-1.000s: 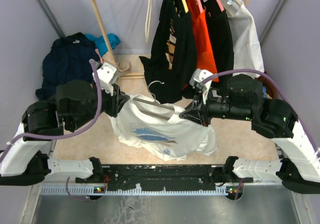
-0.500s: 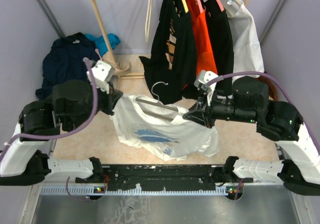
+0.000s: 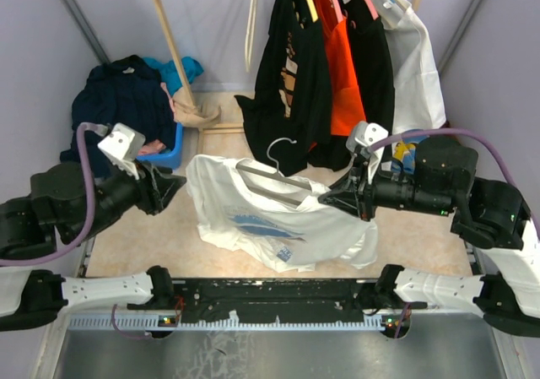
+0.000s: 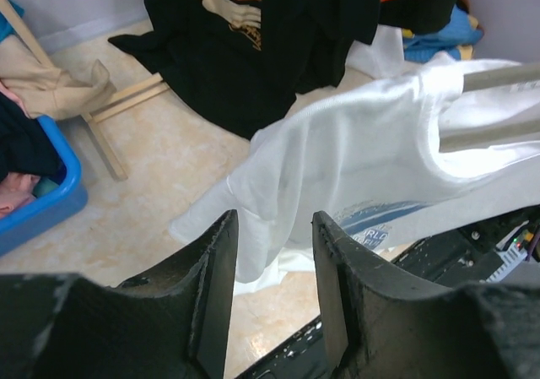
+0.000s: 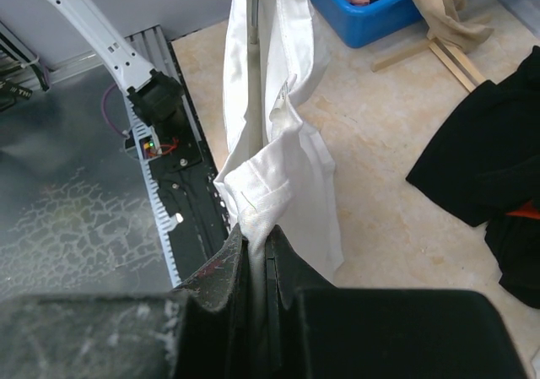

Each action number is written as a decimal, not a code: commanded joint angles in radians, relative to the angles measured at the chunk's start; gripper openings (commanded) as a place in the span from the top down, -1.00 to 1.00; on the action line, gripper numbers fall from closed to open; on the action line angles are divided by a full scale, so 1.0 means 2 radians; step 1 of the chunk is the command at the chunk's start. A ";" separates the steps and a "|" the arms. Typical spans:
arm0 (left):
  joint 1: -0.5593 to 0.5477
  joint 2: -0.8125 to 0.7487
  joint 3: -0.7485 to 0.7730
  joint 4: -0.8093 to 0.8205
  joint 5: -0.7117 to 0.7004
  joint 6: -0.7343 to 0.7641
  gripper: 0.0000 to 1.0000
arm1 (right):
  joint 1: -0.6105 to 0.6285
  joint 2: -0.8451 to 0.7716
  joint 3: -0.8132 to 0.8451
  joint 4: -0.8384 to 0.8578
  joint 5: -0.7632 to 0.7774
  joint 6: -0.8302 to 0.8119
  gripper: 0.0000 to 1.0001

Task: Place the t-shirt on the hanger

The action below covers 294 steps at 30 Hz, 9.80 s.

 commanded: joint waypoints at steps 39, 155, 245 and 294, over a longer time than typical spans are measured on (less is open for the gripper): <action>0.001 0.012 -0.035 0.043 -0.002 0.034 1.00 | 0.002 -0.029 0.006 0.036 -0.018 0.007 1.00; -0.001 0.098 0.043 0.018 0.367 0.022 1.00 | 0.002 -0.038 -0.039 0.057 -0.181 -0.045 1.00; 0.473 0.391 0.360 0.184 0.419 0.115 1.00 | 0.004 -0.119 0.016 0.011 0.192 0.026 -0.99; 0.592 0.507 0.396 0.334 0.600 0.007 1.00 | 0.004 -0.101 -0.018 0.027 0.176 0.028 -0.99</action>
